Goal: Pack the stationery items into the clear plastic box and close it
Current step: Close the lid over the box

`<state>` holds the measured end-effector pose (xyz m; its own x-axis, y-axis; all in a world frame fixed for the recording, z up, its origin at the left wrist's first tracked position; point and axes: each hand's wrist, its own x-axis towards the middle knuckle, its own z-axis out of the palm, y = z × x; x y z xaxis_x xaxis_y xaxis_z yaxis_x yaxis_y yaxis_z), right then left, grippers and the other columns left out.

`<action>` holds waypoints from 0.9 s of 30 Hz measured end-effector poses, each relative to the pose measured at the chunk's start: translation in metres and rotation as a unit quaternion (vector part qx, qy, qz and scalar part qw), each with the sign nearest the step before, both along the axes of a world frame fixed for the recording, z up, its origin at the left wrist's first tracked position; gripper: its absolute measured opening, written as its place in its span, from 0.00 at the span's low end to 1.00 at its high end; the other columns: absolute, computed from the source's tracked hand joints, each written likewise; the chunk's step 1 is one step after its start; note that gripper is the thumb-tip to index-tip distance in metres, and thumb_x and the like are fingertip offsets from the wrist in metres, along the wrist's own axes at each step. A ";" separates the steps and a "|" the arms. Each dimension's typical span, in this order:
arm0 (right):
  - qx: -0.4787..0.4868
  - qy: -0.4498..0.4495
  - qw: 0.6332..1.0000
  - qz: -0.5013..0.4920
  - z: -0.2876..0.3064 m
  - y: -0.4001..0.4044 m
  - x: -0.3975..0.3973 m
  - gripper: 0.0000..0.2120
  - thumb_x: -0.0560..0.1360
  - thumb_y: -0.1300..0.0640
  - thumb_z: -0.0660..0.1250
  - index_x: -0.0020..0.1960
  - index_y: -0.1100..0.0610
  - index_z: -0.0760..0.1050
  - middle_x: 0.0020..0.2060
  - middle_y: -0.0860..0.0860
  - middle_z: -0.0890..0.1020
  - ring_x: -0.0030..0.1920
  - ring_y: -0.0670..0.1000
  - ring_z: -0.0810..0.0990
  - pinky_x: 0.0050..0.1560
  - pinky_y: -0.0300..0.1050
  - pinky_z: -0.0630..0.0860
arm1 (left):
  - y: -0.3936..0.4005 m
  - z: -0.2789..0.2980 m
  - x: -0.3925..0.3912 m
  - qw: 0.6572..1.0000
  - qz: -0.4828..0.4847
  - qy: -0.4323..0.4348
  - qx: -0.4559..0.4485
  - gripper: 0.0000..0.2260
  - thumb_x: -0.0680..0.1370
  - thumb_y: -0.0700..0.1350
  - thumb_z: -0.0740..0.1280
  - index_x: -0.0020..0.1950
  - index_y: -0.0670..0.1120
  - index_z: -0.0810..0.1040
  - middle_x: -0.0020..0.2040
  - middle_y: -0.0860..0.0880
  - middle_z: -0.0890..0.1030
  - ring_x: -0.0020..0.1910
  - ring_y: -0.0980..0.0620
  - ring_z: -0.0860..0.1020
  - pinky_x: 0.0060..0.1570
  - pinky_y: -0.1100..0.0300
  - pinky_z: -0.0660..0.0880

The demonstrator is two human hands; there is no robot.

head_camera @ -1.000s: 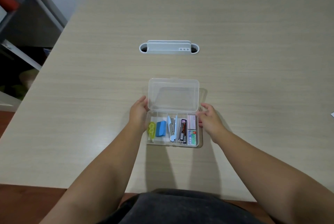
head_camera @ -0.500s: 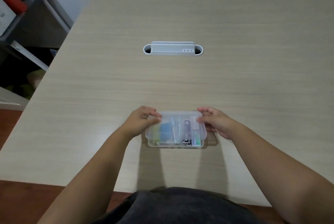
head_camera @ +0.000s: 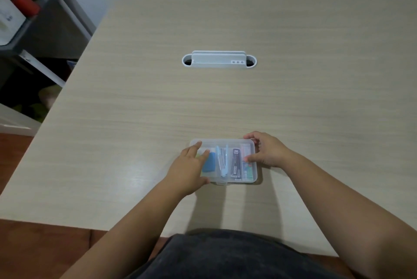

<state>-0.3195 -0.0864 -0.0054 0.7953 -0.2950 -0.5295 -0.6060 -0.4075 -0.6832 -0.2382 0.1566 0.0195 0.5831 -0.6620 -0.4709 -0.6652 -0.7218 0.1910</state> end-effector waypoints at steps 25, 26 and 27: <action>-0.280 -0.089 0.950 0.101 -0.008 0.026 0.066 0.17 0.78 0.61 0.60 0.65 0.51 0.76 0.70 0.54 0.70 0.69 0.56 0.69 0.65 0.50 0.71 | -0.058 -0.037 0.107 0.994 0.021 -0.032 -0.100 0.25 0.83 0.40 0.56 0.79 0.48 0.55 0.81 0.45 0.48 0.80 0.45 0.49 0.76 0.54 0.56; -0.278 -0.086 0.951 0.100 -0.008 0.023 0.072 0.18 0.78 0.62 0.60 0.65 0.51 0.75 0.71 0.53 0.69 0.70 0.56 0.68 0.66 0.50 0.70 | -0.062 -0.035 0.115 0.994 0.020 -0.028 -0.103 0.24 0.83 0.41 0.57 0.79 0.48 0.56 0.81 0.45 0.49 0.80 0.45 0.49 0.76 0.54 0.55; -0.278 -0.087 0.952 0.098 -0.009 0.019 0.080 0.18 0.78 0.62 0.59 0.65 0.51 0.75 0.71 0.54 0.68 0.70 0.56 0.68 0.67 0.49 0.69 | -0.065 -0.034 0.123 0.994 0.018 -0.027 -0.104 0.24 0.83 0.41 0.57 0.79 0.48 0.56 0.81 0.45 0.49 0.80 0.45 0.49 0.76 0.54 0.54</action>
<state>-0.2396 -0.0674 -0.0140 0.9250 -0.3289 -0.1902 -0.3793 -0.8283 -0.4124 -0.1151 0.0914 -0.0145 0.6290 -0.7202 -0.2926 -0.6530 -0.6937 0.3038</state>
